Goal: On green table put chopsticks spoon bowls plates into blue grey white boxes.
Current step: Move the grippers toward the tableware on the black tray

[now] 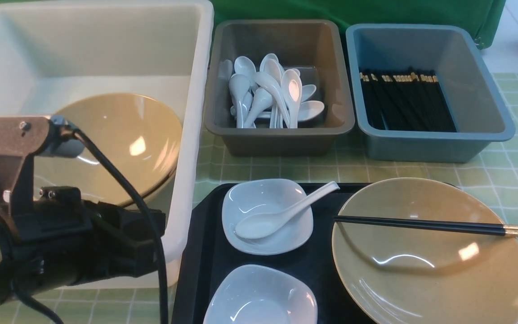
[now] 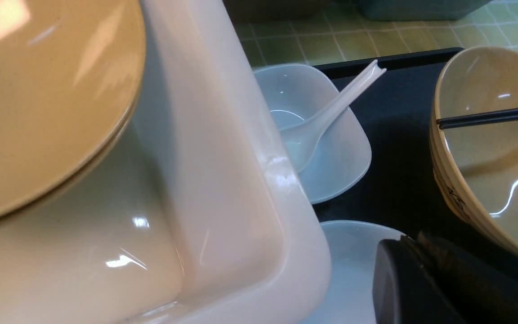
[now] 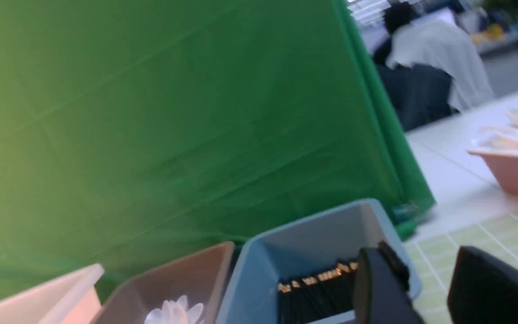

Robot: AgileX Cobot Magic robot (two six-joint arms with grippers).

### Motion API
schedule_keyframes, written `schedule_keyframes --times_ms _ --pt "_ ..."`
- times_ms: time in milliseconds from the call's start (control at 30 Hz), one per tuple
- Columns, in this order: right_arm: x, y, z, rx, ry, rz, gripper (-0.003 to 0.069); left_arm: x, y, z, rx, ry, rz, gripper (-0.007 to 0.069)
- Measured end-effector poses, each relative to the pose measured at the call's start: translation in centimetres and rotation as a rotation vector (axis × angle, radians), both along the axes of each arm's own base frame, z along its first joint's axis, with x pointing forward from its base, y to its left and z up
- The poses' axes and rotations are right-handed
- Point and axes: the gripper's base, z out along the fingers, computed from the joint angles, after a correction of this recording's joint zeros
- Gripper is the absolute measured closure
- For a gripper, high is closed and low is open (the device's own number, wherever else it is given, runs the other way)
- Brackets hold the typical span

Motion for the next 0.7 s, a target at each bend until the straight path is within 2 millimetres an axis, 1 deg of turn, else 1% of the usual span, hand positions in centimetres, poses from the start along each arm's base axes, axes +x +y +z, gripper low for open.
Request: schedule_keyframes --times_ms 33,67,133,200,233,267,300,333,400,467,533,567,600,667,700 --pt "0.0 -0.2 1.6 -0.005 0.05 -0.021 0.0423 0.0 0.0 0.1 0.02 -0.018 -0.02 0.0626" --pt "0.2 -0.3 2.5 -0.019 0.096 -0.035 0.0423 0.0 0.0 0.1 0.033 -0.03 -0.032 0.0626" --pt "0.5 -0.5 5.0 -0.065 0.168 -0.061 0.0423 0.1 0.0 0.2 0.064 -0.069 -0.063 0.0626" --pt "1.6 -0.8 7.1 -0.133 0.297 -0.085 0.0423 0.2 0.0 0.3 0.096 -0.109 -0.091 0.0626" --pt "2.2 -1.0 7.8 -0.172 0.361 -0.092 0.0423 0.2 0.0 0.3 0.105 -0.123 -0.1 0.0626" --pt "2.9 -1.1 8.0 -0.192 0.436 -0.094 0.0423 0.2 0.0 0.4 0.113 -0.135 -0.108 0.0626" --pt "4.0 -1.3 8.6 -0.232 0.541 -0.094 0.0423 0.3 0.0 0.4 0.12 -0.148 -0.114 0.0626" --pt "4.8 -1.4 8.8 -0.254 0.608 -0.089 0.0423 0.3 0.0 0.5 0.123 -0.156 -0.118 0.0626" --pt "7.2 -1.6 8.9 -0.298 0.771 -0.065 0.0423 0.3 -0.1 0.5 0.121 -0.167 -0.119 0.0626" --pt "8.9 -1.6 8.5 -0.306 0.864 -0.026 0.0423 0.3 -0.1 0.6 0.121 -0.17 -0.12 0.0626" --pt "10.2 -1.2 7.9 -0.279 0.921 0.034 0.0423 0.3 -0.1 0.6 0.12 -0.168 -0.12 0.0626" --pt "11.0 -0.7 7.3 -0.253 0.957 0.103 0.0423 0.3 -0.1 0.6 0.114 -0.163 -0.119 0.0626" --pt "11.4 -0.2 7.0 -0.232 0.972 0.156 0.0423 0.3 -0.1 0.5 0.107 -0.156 -0.119 0.0626" --pt "12.5 1.4 5.9 -0.298 1.025 0.374 0.0423 0.1 -0.2 0.4 0.097 -0.128 -0.12 0.0626" --pt "12.8 2.1 5.7 -0.311 1.024 0.449 0.0423 0.1 -0.2 0.4 0.092 -0.117 -0.12 0.0626"
